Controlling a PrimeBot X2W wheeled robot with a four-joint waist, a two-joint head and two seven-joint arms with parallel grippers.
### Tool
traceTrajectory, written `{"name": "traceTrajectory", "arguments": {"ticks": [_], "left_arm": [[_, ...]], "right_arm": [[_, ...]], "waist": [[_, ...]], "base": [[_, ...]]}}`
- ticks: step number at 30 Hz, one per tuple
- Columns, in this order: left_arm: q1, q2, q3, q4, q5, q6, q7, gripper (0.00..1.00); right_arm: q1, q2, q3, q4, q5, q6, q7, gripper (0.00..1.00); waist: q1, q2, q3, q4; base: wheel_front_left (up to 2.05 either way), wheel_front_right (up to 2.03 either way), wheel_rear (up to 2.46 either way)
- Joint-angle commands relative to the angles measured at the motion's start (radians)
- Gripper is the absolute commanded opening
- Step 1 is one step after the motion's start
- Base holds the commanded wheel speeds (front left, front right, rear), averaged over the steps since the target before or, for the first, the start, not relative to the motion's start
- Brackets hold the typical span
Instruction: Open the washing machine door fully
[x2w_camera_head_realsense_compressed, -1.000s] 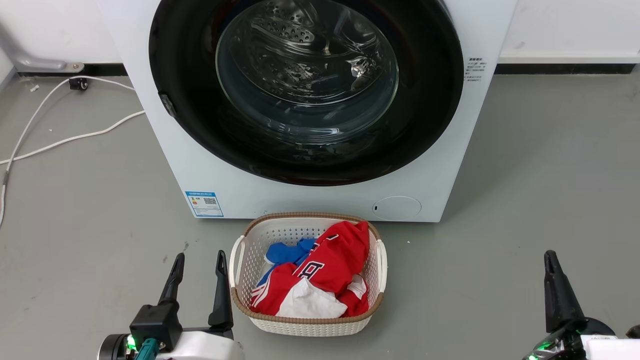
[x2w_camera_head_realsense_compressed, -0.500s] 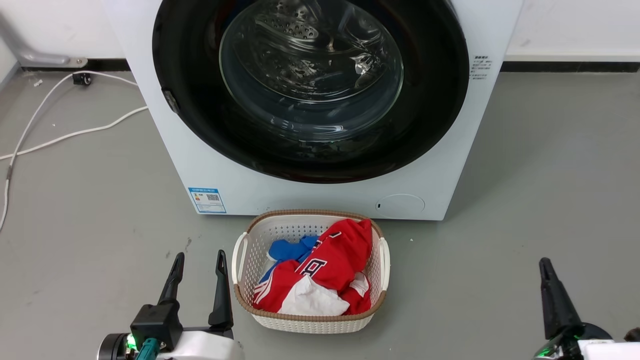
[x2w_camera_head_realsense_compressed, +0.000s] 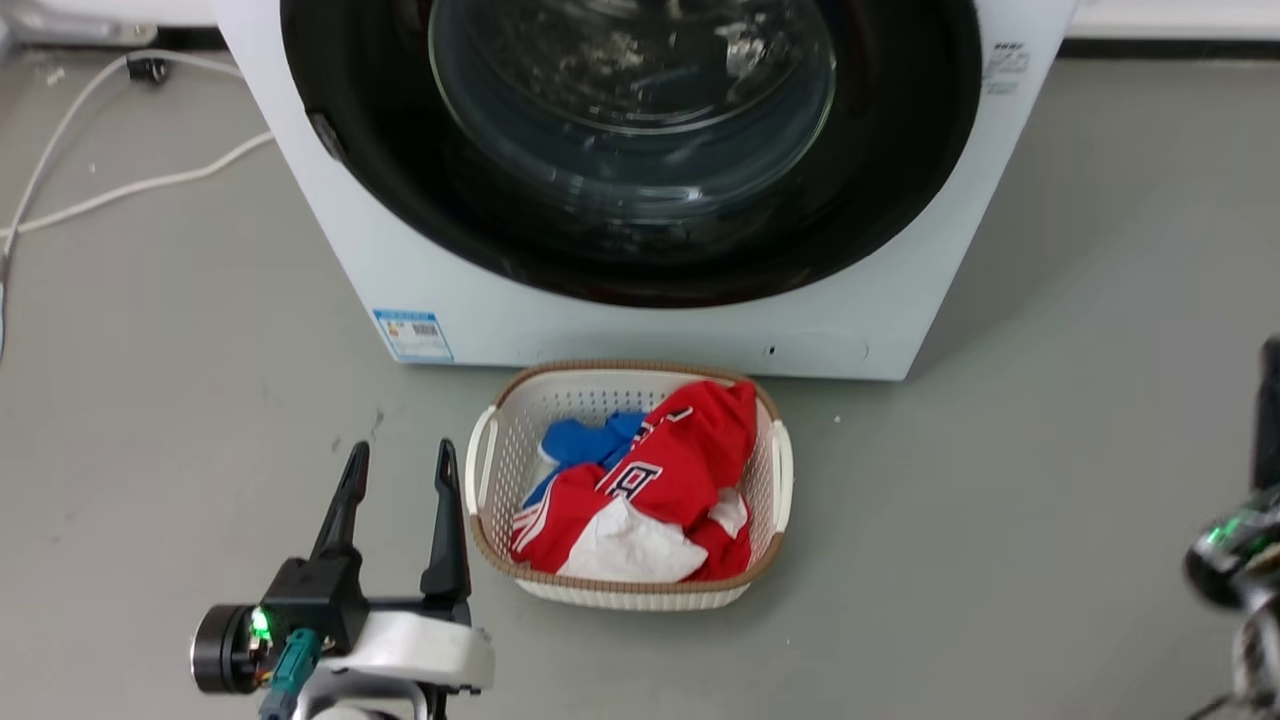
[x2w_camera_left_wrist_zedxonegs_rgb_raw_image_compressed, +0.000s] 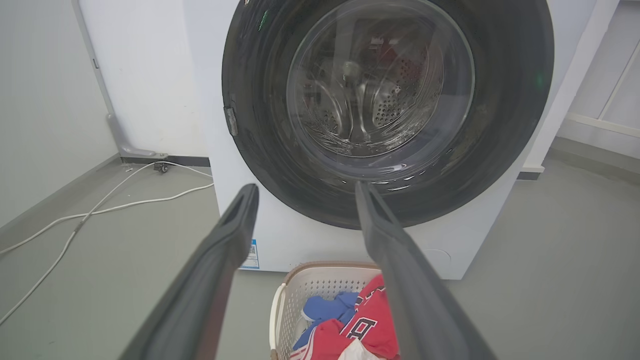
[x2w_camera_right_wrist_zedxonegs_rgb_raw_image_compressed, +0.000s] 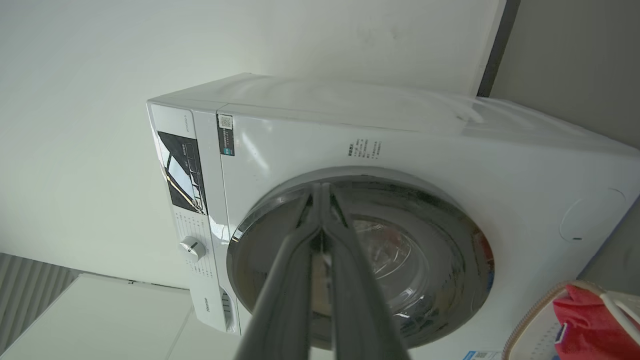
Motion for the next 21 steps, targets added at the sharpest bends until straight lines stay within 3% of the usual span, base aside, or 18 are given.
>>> {"name": "traceTrajectory", "arguments": {"ticks": [1, 9, 21], "left_arm": [[-0.023, 0.0, -0.003, -0.004, 0.01, 0.001, -0.003, 1.0], [-0.109, 0.0, -0.019, -0.035, 0.018, -0.002, -0.003, 1.0], [-0.21, 0.0, -0.049, -0.058, 0.004, 0.007, -0.003, 1.0]], "right_arm": [[-0.054, -0.025, -0.013, 0.023, -0.001, 0.0, 0.01, 0.0], [-0.317, -0.148, -0.052, 0.15, 0.005, 0.0, 0.098, 0.0], [-0.715, -0.288, 0.069, 0.352, -0.089, 0.0, 0.236, 0.0]], "waist": [[0.0, 0.0, 0.037, 0.012], [0.0, 0.0, 0.167, 0.052], [0.0, 0.0, 0.327, 0.113]], "base": [[0.0, 0.0, 0.0], [0.0, 0.0, 0.0], [0.0, 0.0, 0.0]]}}
